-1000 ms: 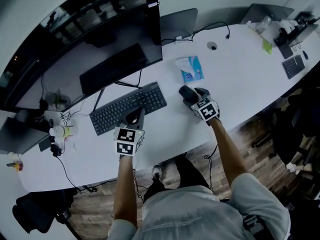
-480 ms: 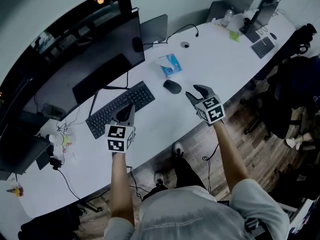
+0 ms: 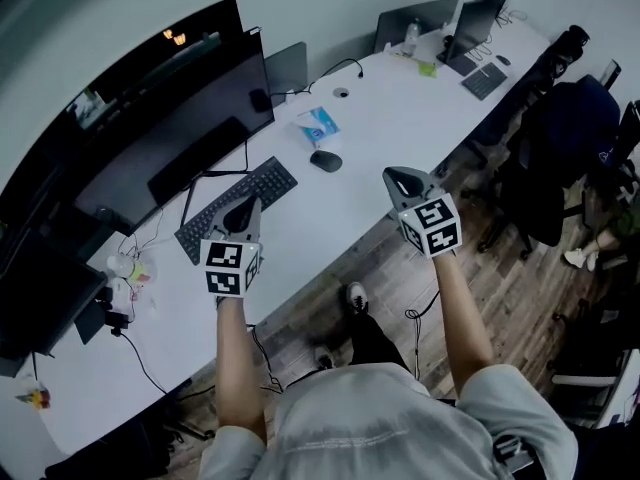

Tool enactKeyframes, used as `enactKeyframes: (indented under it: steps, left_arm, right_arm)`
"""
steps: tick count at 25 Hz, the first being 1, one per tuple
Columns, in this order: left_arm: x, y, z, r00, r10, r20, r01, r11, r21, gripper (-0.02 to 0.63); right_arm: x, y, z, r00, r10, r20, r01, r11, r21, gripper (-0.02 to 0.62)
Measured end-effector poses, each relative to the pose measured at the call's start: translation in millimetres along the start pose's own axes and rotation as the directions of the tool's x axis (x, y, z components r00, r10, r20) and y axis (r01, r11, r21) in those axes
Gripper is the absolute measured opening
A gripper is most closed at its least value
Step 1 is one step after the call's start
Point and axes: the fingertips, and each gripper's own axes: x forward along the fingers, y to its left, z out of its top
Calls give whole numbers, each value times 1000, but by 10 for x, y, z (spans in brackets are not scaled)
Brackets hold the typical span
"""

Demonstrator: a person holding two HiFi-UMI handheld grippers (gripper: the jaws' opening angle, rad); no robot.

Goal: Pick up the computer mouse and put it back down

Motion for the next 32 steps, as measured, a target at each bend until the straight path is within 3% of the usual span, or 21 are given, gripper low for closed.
enactKeyframes:
  steps: [14, 32]
  left_arm:
    - [-851, -582, 460, 986, -103, 135, 90, 991, 102, 14]
    - [-1269, -845, 828, 963, -156, 219, 120, 978, 170, 14]
  right_arm:
    - [-1252, 504, 307, 991, -122, 60, 123, 992, -23, 2]
    - [-1799, 848, 663, 986, -125, 110, 134, 988, -81, 2]
